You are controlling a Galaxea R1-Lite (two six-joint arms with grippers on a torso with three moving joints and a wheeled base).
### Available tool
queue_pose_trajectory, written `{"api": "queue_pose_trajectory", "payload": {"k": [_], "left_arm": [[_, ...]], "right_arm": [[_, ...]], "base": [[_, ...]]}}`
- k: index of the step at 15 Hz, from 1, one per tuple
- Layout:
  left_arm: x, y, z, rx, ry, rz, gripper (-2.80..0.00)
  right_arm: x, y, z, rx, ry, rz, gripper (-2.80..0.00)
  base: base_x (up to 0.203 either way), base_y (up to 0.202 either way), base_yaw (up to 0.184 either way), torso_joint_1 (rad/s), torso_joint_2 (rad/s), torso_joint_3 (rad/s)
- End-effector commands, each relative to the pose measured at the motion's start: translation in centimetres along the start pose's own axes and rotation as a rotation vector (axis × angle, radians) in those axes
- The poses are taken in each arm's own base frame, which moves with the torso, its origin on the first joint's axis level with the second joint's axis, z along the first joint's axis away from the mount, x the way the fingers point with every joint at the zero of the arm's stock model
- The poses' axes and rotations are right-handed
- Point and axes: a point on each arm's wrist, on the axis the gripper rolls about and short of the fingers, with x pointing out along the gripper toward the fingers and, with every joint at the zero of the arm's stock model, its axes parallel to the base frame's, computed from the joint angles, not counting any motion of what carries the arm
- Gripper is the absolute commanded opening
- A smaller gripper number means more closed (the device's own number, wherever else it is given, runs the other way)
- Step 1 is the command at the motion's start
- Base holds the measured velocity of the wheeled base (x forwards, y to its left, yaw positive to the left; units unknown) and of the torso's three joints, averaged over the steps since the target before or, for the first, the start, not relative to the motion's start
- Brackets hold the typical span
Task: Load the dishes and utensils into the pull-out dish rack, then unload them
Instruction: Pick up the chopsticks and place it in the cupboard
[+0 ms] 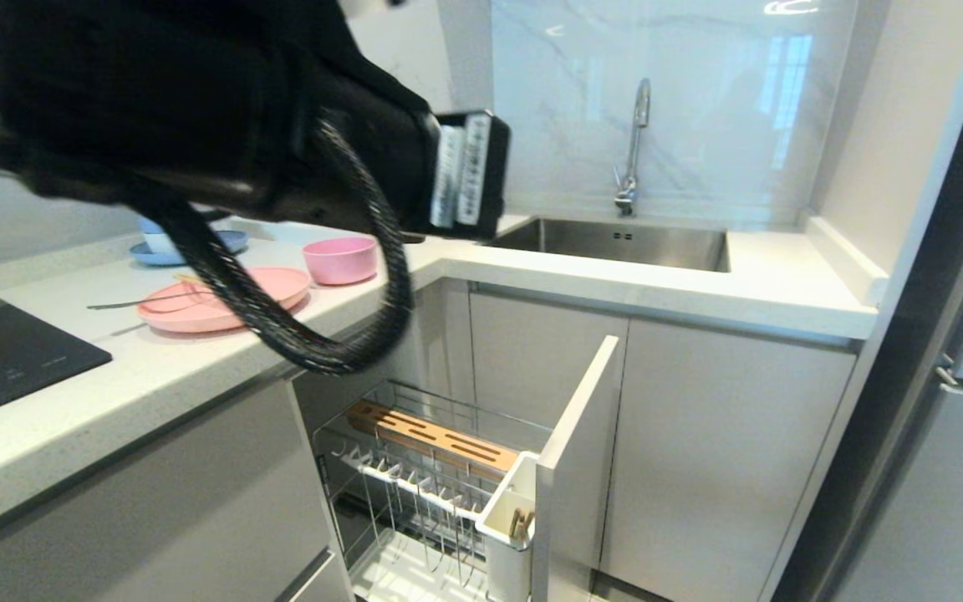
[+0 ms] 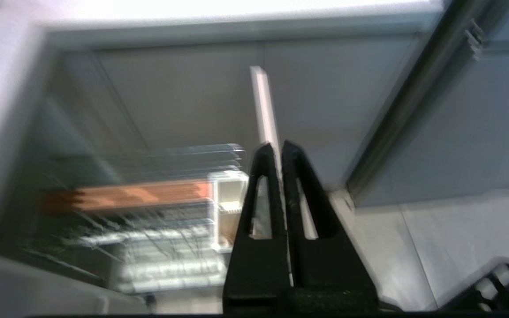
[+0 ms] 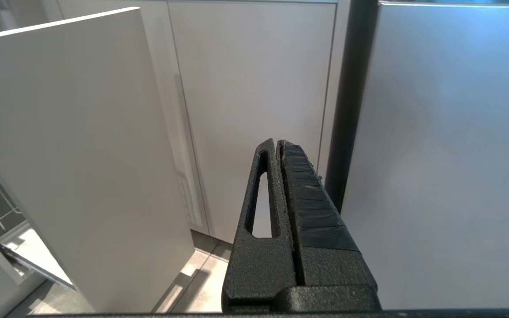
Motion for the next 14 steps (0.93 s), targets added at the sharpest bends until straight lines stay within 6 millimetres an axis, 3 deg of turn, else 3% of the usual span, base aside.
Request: {"api": "queue_pose_trajectory", "payload": {"k": [1,3,5,7,8,9,11,14], "left_arm": [[-6.7,4.3,1.4,-0.062,-0.141,0.067,-2.80],[-11.7,8.8,1.4,-0.086,-0.239,0.210,-2.80],[-17.3,11.5,0.3,-0.081,-0.336,0.329,-2.80],[-22.8,11.5,-2.0,-0.059,-0.424,0.460,-2.80],[-25.9,9.9,-4.0,-0.033,-0.480,0.515,-2.80],[-27.6,8.5,-5.8,-0.009,-0.514,0.539,-2.80],[-29.3,6.0,-10.9,0.029,-0.535,0.566,-2.80],[-26.6,5.3,-18.5,0.046,-0.488,0.595,-2.80]], "right_arm": [[0.0,0.0,0.0,0.000,0.001,0.002,-2.80],[0.0,0.0,-0.1,0.000,0.002,0.001,-2.80],[0.0,0.0,0.0,0.000,0.001,0.002,-2.80],[0.0,0.0,0.0,0.000,0.001,0.001,-2.80],[0.0,0.0,0.0,0.000,0.001,0.001,-2.80],[0.0,0.0,0.0,0.000,0.001,0.002,-2.80],[0.0,0.0,0.0,0.000,0.001,0.001,-2.80],[0.0,0.0,0.0,0.000,0.001,0.001,-2.80]], "base": [[0.000,0.000,0.000,0.000,0.00,0.000],[0.000,0.000,0.000,0.000,0.00,0.000],[0.000,0.000,0.000,0.000,0.00,0.000],[0.000,0.000,0.000,0.000,0.00,0.000],[0.000,0.000,0.000,0.000,0.00,0.000],[0.000,0.000,0.000,0.000,0.00,0.000],[0.000,0.000,0.000,0.000,0.00,0.000],[0.000,0.000,0.000,0.000,0.00,0.000]]}}
